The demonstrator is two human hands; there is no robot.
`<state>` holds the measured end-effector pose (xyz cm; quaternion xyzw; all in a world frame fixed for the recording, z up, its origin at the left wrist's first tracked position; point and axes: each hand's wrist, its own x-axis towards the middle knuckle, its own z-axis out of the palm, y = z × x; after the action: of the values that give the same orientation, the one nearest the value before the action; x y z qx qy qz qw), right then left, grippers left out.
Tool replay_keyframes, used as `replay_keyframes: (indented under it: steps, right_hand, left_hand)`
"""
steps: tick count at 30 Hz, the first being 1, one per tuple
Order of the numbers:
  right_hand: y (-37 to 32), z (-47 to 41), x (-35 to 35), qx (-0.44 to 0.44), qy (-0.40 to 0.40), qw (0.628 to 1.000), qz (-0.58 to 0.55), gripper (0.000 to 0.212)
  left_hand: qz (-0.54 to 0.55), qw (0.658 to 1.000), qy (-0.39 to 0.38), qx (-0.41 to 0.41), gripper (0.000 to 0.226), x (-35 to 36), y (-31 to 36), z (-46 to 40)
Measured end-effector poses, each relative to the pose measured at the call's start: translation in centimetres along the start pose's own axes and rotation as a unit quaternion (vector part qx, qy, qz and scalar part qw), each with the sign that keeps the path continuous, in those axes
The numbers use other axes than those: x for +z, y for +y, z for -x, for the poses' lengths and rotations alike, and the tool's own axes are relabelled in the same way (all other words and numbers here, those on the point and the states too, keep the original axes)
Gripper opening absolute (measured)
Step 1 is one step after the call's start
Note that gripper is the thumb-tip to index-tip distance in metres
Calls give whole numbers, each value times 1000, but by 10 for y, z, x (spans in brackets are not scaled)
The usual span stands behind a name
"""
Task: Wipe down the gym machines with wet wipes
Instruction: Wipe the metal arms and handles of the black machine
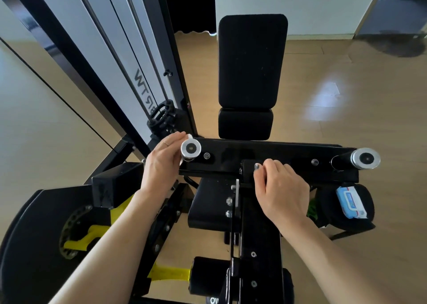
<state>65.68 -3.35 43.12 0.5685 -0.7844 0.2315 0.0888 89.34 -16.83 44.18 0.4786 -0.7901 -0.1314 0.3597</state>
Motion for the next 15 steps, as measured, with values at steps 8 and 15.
replay_keyframes:
  steps: [8, 15]
  right_hand:
    - [-3, -1, -1, -3, 13, 1000, 6, 46]
    - [-3, -2, 0, 1, 5, 1000, 14, 45]
  left_hand:
    - [74, 984, 69, -145, 16, -8, 11, 22]
    - [285, 919, 92, -255, 13, -21, 71, 25]
